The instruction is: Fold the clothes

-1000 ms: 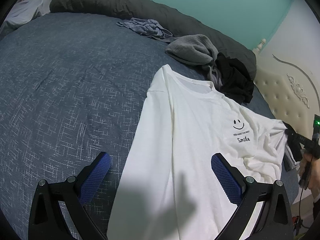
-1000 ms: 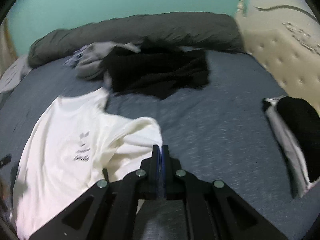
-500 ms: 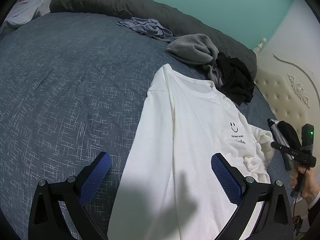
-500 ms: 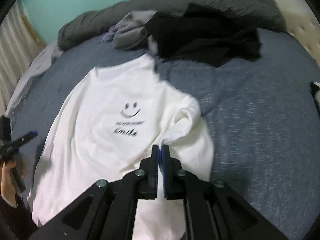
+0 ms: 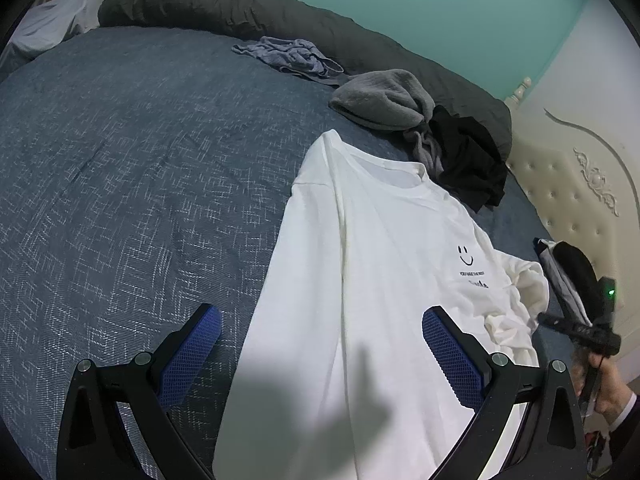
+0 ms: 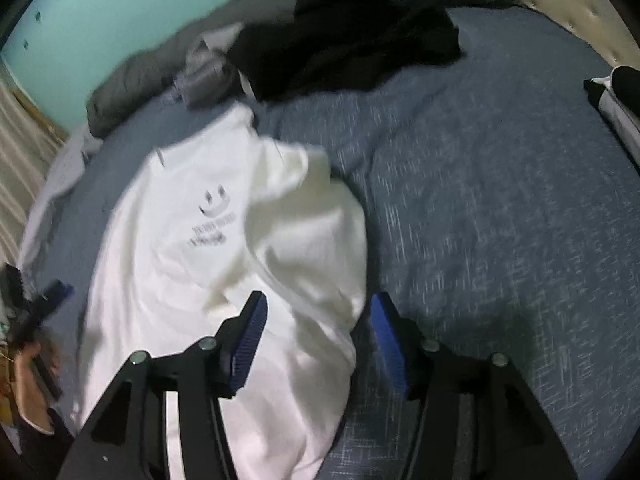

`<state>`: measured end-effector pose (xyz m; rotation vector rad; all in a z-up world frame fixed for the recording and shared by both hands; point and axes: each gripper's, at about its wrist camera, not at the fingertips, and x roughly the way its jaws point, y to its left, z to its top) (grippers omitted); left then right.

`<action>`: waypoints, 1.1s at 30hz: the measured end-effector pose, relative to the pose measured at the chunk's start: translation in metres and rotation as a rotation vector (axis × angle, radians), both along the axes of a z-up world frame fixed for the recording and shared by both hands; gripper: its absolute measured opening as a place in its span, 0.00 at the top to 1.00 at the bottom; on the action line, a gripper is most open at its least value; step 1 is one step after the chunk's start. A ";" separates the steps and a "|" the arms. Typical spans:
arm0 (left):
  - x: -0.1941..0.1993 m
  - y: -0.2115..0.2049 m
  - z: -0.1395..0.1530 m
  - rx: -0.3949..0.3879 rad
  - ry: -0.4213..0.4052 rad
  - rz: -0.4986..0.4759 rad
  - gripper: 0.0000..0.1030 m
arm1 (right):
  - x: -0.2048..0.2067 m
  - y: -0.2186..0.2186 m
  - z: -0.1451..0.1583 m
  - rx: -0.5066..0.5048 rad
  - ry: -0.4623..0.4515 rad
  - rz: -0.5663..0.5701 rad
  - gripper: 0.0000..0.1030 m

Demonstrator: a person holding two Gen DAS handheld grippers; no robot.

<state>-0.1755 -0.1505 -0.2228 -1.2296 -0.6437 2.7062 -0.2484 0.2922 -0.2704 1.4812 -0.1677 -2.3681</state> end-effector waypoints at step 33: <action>-0.002 0.002 0.000 -0.011 -0.002 -0.004 0.00 | -0.022 0.005 0.118 0.455 0.370 0.063 0.98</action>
